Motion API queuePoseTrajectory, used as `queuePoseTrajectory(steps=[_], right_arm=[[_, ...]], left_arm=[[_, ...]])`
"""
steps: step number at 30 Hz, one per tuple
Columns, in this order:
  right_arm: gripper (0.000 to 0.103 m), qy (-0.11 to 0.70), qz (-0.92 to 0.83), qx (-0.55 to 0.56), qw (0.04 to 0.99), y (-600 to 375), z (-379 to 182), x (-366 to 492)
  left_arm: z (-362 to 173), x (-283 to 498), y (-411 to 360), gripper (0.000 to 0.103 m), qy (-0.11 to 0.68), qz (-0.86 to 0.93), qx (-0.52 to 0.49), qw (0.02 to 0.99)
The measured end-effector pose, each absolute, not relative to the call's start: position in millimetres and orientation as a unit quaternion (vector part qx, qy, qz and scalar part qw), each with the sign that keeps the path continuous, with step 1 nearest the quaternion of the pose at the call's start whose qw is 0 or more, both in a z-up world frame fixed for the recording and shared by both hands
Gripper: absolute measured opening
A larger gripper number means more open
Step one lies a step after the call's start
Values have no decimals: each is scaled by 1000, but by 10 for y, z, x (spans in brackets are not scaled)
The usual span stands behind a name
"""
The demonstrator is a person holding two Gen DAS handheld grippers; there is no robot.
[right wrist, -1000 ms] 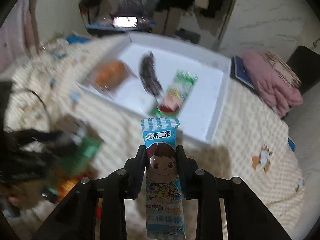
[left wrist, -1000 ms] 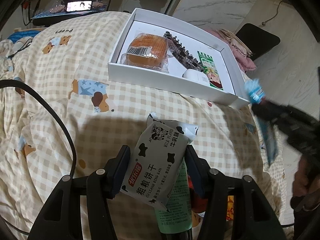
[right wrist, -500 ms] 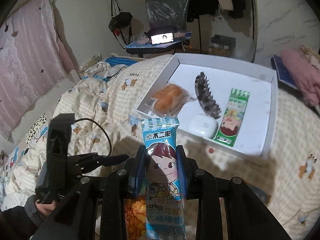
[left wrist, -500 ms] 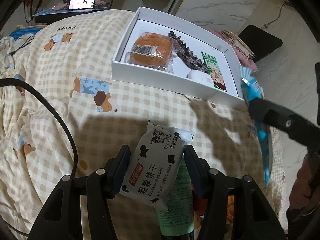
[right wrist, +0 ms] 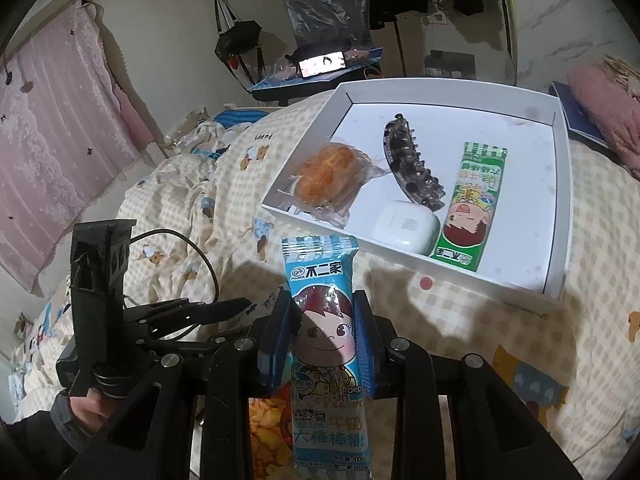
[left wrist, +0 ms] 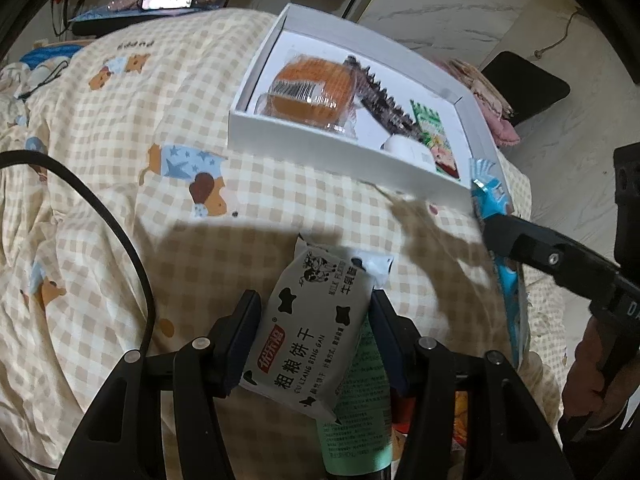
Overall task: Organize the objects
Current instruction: 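Carry the cow-print packet and blue candy stick over the white box with both grippers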
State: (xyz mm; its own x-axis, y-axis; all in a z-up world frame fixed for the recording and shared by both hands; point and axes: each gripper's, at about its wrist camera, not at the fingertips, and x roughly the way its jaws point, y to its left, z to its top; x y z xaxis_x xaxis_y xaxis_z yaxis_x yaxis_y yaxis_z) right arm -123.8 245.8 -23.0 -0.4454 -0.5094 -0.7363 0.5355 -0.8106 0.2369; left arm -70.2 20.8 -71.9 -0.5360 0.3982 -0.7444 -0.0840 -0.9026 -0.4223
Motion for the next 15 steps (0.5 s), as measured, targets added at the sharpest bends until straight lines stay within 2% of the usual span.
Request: queuePoseTrajectory(steps=[6,15], right_arm=[[31,14,-851,427,306,2472,-199,-1242],[31,10,-856,412,312,2472,-68,-1217]], left_arm=[[-698,-670,167,58,-180,863,-450,143],[-289,-517,-25,57,-195,901,-369,122]])
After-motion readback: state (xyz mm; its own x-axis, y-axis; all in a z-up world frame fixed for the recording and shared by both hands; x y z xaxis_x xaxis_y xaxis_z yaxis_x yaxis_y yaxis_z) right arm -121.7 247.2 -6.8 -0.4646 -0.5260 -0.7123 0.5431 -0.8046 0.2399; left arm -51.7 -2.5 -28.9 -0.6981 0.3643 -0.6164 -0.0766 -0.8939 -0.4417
